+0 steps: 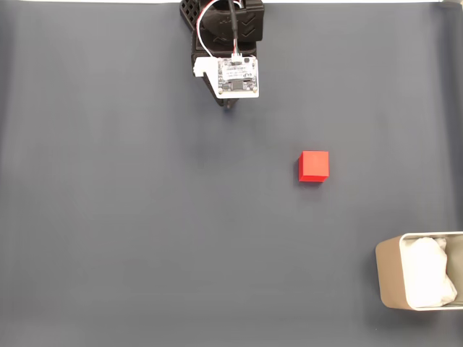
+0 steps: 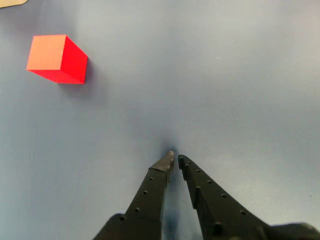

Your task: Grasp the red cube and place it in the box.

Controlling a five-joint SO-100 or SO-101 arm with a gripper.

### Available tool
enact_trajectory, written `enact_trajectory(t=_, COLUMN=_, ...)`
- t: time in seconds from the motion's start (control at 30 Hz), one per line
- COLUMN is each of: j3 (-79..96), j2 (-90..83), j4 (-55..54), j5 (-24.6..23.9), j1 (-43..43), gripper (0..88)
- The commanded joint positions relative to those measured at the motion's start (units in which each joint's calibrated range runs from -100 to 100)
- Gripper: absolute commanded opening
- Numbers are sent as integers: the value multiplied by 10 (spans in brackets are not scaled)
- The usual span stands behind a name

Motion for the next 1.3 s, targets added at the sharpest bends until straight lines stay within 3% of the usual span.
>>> enact_trajectory(t=0.0, j3=5, j2=0, j4=12, j5=3, j1=6, gripper=2)
enact_trajectory(t=0.97, j3=5, j2=0, j4=12, j5=-5, j1=4, gripper=0)
enact_trajectory(t=1.27, j3=5, j2=1, j4=-47, j5=-10, j1=10, gripper=0)
